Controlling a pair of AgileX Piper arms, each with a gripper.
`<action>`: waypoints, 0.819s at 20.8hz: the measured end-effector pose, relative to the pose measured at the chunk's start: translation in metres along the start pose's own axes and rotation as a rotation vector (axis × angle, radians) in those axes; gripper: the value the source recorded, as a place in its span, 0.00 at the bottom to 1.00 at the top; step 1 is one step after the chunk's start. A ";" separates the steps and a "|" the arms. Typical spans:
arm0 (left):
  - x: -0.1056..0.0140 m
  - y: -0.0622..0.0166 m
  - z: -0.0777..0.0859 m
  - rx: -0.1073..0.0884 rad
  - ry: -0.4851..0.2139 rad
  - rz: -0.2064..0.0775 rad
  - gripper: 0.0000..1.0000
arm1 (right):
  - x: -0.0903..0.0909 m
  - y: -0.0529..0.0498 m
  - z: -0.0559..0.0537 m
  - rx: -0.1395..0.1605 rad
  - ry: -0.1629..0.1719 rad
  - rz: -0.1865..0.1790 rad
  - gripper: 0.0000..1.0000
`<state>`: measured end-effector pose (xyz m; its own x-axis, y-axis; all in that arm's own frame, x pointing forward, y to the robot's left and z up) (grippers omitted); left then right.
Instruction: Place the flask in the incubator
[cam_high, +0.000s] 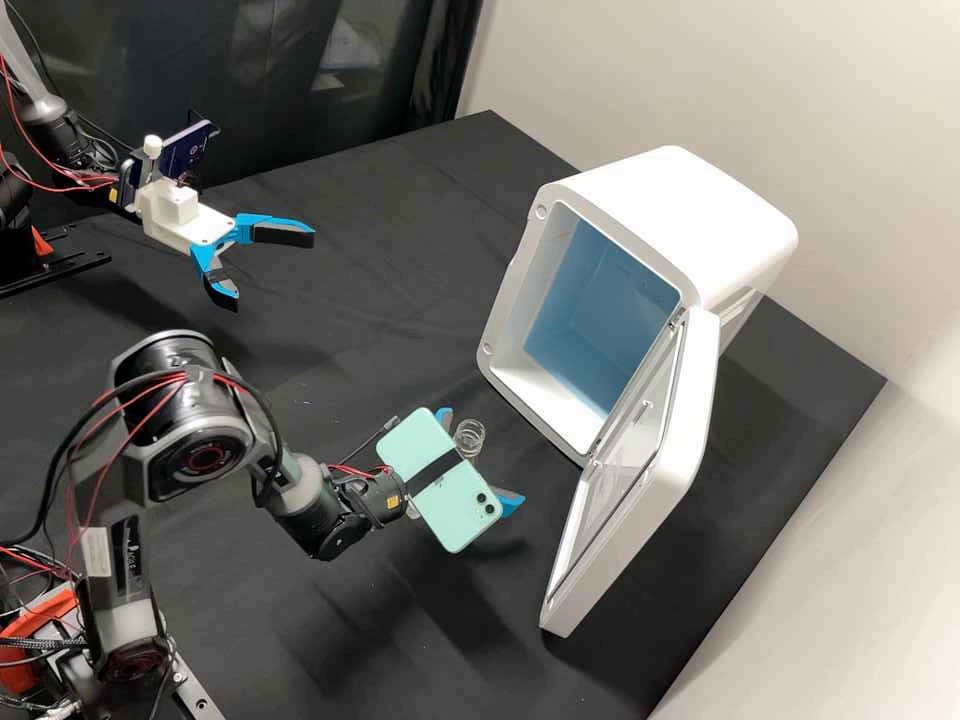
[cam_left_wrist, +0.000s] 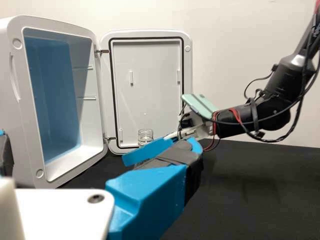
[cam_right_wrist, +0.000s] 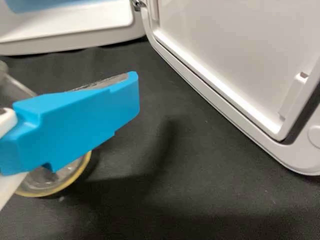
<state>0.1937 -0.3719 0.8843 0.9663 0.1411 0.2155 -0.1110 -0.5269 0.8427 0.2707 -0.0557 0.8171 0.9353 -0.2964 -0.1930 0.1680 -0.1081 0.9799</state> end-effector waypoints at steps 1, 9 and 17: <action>0.000 0.0000 0.000 0.000 0.000 0.000 1.00 | 0.002 -0.001 0.002 -0.003 -0.011 0.000 1.00; 0.000 0.0000 0.000 0.000 0.000 0.000 1.00 | 0.011 -0.005 0.005 -0.027 -0.036 0.004 1.00; 0.000 -0.0004 0.000 -0.001 0.001 -0.002 1.00 | 0.012 -0.009 0.000 -0.048 -0.032 -0.001 0.00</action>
<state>0.1938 -0.3715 0.8841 0.9663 0.1425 0.2141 -0.1093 -0.5259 0.8435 0.2807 -0.0586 0.8061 0.9250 -0.3262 -0.1950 0.1844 -0.0633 0.9808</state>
